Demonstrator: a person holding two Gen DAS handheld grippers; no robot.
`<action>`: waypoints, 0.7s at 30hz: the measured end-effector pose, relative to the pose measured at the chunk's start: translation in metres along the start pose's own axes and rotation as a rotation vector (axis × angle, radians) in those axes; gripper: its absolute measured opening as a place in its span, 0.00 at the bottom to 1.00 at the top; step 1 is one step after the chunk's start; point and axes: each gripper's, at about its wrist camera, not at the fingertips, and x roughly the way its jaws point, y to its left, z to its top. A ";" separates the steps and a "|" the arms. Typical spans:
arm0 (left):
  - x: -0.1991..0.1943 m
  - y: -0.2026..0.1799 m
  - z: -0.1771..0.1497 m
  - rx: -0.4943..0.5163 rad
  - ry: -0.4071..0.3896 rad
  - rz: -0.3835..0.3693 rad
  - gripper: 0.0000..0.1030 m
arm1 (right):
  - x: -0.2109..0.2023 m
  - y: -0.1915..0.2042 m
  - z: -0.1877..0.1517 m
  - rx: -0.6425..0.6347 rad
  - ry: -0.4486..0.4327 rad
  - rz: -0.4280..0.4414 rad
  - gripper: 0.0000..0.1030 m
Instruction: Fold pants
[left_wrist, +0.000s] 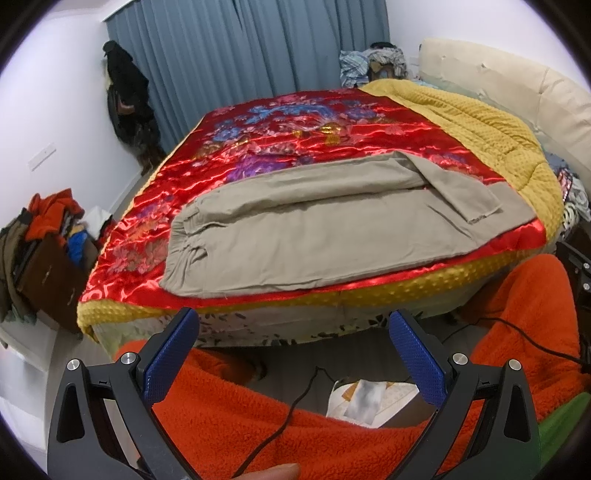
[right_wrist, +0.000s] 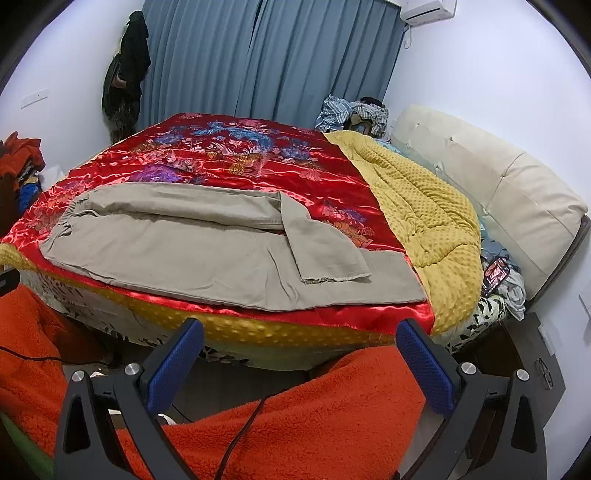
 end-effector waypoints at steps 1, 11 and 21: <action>0.001 0.001 0.000 -0.004 0.004 -0.002 1.00 | 0.000 0.000 0.000 0.000 0.001 0.000 1.00; 0.007 0.009 0.006 0.007 0.012 0.044 1.00 | 0.002 -0.001 -0.003 -0.009 0.001 0.027 1.00; -0.017 0.048 0.107 -0.076 -0.352 0.066 1.00 | -0.010 -0.072 0.090 0.094 -0.563 0.307 1.00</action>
